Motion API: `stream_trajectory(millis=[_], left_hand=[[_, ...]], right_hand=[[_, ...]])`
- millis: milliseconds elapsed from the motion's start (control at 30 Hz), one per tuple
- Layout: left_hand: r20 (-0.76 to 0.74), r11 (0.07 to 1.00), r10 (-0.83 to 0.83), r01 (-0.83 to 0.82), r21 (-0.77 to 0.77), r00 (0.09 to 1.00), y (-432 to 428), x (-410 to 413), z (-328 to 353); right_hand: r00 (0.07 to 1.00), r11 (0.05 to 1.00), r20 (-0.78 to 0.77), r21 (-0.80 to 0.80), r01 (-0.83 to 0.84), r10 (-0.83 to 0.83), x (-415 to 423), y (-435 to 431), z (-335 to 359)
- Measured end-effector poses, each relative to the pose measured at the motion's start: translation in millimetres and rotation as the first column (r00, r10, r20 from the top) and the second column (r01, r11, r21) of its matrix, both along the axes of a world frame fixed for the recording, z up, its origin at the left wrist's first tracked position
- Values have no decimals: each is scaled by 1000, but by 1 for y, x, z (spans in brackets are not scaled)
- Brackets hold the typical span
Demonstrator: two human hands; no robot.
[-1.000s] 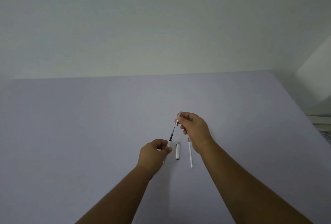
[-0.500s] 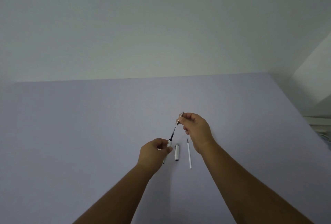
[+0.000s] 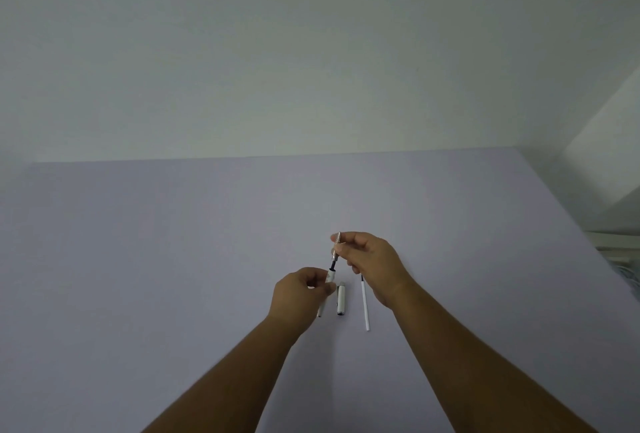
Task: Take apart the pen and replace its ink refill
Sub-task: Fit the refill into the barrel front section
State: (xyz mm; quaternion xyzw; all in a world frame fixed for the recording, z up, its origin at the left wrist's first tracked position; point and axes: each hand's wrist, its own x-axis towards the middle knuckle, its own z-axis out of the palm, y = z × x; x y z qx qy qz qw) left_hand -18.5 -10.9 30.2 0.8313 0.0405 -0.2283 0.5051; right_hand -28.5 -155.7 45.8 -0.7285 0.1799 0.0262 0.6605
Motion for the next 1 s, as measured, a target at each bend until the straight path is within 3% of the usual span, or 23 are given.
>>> stream_trajectory(millis=[400,533,700,833,1000], left_hand=[[19,999,2,-1,-36,1000,-4,4,6],[25,999,-2,3,-35,1000,-3,5,8],[33,1000,-11,12,-26,999,-4,5,9],[25,999,-6,7,-42,1000,-3,6,9],[40,1000,-22,23,-20,999,-5,5,10]], right_hand=[[999,995,-43,-96,0,-5,1,0,-2],[996,998,-57,11,-67,68,0,-1,3],[995,996,-93,-82,-34,26,3,3,3],[994,997,-86,18,-73,74,1,3,5],[992,996,-123,-77,-39,30,2,5,3]])
